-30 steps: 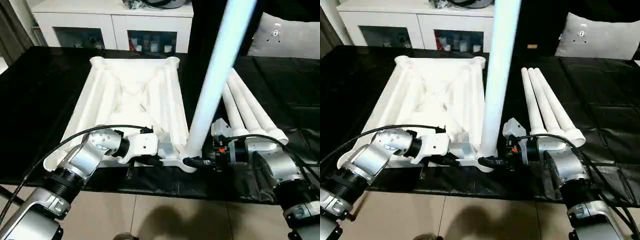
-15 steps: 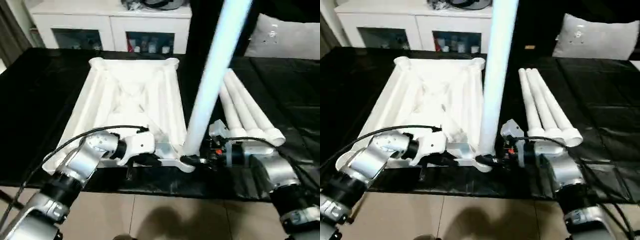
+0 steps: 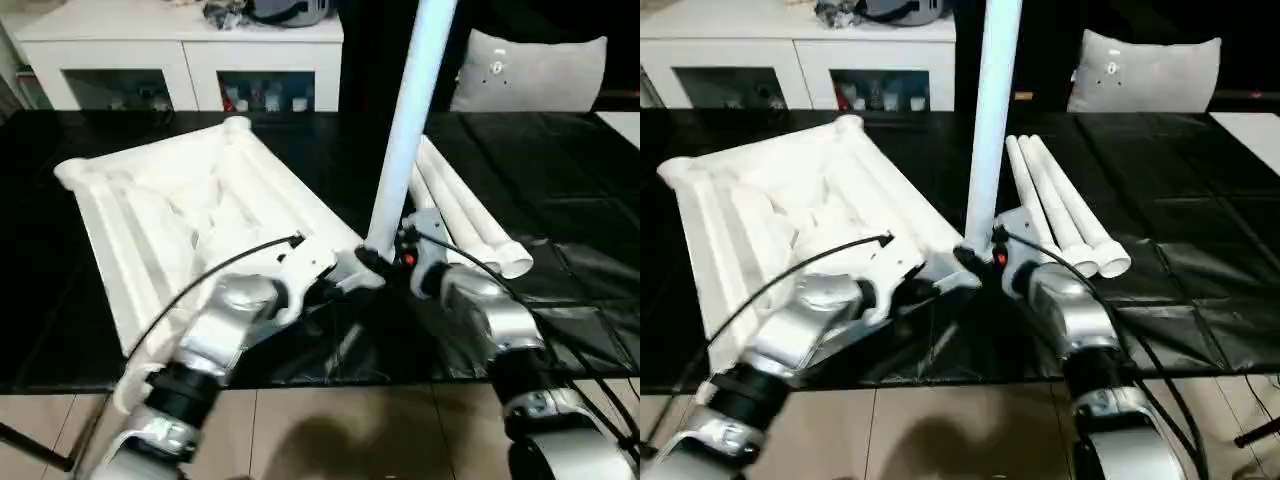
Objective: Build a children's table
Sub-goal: Rotate leg to tighten
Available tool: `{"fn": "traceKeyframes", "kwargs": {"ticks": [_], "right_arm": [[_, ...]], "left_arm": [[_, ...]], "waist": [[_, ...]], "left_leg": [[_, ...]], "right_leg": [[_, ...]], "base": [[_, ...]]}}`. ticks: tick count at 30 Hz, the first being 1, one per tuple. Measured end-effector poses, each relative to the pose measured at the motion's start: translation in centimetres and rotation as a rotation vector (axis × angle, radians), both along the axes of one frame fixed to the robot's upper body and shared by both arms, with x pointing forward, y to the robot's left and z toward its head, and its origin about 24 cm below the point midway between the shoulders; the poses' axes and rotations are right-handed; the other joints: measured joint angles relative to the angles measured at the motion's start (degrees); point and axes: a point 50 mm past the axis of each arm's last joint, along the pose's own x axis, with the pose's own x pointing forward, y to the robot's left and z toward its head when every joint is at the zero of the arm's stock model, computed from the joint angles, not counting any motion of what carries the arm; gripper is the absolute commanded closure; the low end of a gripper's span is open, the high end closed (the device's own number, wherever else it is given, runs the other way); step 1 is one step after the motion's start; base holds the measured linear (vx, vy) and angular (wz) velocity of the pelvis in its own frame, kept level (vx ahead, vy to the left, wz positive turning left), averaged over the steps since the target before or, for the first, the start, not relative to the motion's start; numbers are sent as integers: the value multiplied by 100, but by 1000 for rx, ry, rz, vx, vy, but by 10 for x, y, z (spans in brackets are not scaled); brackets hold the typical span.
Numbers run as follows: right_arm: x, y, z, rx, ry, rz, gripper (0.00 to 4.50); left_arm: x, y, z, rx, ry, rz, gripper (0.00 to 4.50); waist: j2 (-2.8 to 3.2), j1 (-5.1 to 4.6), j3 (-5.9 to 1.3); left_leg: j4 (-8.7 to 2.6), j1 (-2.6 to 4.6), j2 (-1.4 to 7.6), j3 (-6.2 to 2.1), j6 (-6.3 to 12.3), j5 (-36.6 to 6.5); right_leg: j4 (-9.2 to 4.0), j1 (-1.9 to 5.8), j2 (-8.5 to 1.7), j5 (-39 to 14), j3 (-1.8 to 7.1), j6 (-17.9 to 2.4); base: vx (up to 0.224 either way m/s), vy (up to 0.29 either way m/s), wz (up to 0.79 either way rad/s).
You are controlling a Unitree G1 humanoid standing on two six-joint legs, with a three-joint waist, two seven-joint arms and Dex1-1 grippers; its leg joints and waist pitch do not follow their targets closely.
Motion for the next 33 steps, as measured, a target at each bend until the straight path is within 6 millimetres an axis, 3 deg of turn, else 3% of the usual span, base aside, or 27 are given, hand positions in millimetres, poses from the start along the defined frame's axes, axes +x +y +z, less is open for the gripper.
{"fn": "traceKeyframes", "kwargs": {"ticks": [8,13,21,24,30,31,33], "right_arm": [[-5,-9,-1,7,-32,48,27],[-15,-24,1,-4,-51,163,4],[-27,-51,19,-52,-91,403,4],[-33,-56,23,-111,-94,536,4],[-41,-48,19,-114,-60,695,4],[-42,-47,19,-112,-57,707,32],[-42,-47,19,-109,-54,717,40]], "left_arm": [[0,5,5,37,-59,-73,450],[1,13,7,65,-70,-149,450],[1,38,11,140,-86,-329,450],[-3,45,13,177,-89,-449,450],[-9,44,15,203,-73,-620,450],[-10,43,15,206,-72,-640,450],[-10,42,15,208,-72,-661,450]], "waist": [[0,91,0],[21,135,9],[26,161,12],[26,226,11],[29,377,9],[29,395,9],[29,416,9]], "left_leg": [[-14,-70,9,-5,13,2],[-6,-81,14,-7,5,-1],[-4,-89,19,-13,7,0],[-4,-90,23,-14,10,1],[13,-93,29,-14,11,2],[18,-93,29,-14,11,1],[26,-92,32,-15,10,0]], "right_leg": [[3,-62,4,10,-21,-15],[2,-67,3,14,-31,-20],[1,-68,2,16,-50,-23],[0,-66,2,14,-59,-25],[2,-57,-3,14,-74,-26],[3,-55,-4,14,-75,-26],[6,-51,-4,14,-78,-27]], "base": [[0,0,0],[0,0,0],[0,0,0],[0,0,0],[0,0,0],[0,0,0],[0,0,0]]}}
